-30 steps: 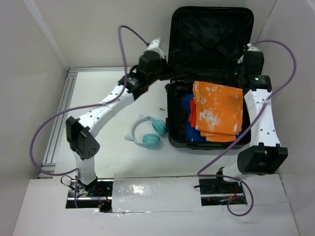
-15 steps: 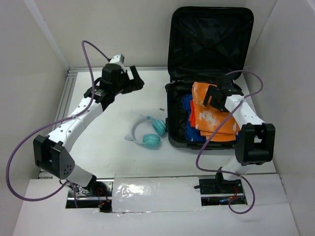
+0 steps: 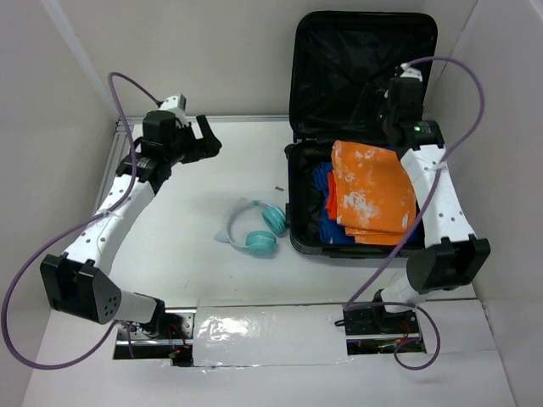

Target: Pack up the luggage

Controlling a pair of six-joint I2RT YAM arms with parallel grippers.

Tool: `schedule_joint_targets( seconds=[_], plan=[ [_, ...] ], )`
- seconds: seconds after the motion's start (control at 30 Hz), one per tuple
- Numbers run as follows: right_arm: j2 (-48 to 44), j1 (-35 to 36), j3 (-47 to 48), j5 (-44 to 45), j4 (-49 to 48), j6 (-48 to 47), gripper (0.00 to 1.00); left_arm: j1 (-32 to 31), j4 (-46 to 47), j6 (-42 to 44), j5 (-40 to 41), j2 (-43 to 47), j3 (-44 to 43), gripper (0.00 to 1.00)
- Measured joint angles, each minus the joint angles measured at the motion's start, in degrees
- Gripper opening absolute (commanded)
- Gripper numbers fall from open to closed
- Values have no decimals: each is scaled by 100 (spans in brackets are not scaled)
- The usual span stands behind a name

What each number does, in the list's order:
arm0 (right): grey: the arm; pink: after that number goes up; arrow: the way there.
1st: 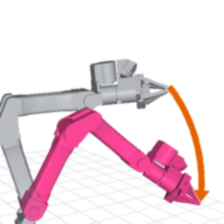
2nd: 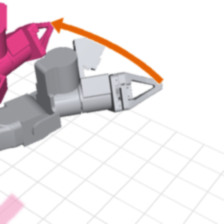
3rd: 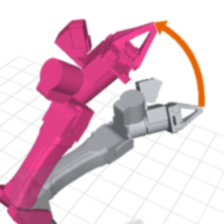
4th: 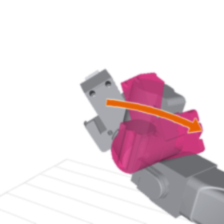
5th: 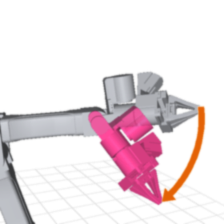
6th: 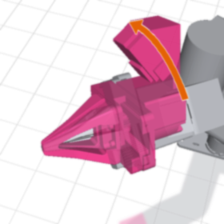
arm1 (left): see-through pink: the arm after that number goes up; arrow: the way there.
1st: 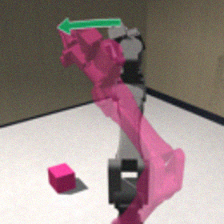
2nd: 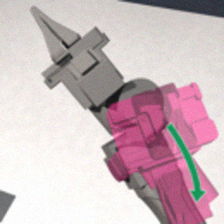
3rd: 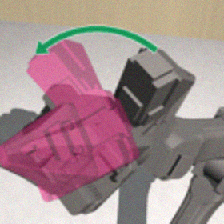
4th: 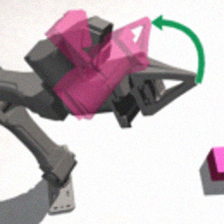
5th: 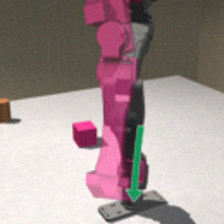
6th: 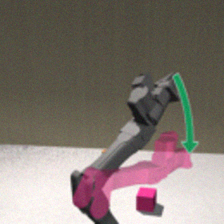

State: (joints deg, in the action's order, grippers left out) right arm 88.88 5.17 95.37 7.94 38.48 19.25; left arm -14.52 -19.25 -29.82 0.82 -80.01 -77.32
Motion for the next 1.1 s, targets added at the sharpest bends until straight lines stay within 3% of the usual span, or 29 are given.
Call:
schedule_joint_targets(
  seconds=[0.13, 0.37, 0.5, 0.7, 0.8, 1.1],
  plan=[
    [-525, 133, 260, -304, -203, -68, 100, 337, -52, 345, -400, 289, 24, 99],
    [-1078, 470, -553, -675, -625, -133, 100, 577, -4, 717, -1106, 1088, 616, 99],
    [-774, 516, -682, -120, -592, -140, 100, 590, -118, 710, -1165, 1510, 1268, 99],
    [-20, -96, -684, 382, -590, -168, 100, 664, -407, 688, -1143, 2017, 2002, 99],
    [380, -448, -682, 437, -579, -184, 93, 693, -476, 686, -1088, 2175, 2133, 99],
    [1099, -946, -861, 262, -686, -170, 86, 931, -284, 544, -1023, 1606, 2304, 99]
  ],
)
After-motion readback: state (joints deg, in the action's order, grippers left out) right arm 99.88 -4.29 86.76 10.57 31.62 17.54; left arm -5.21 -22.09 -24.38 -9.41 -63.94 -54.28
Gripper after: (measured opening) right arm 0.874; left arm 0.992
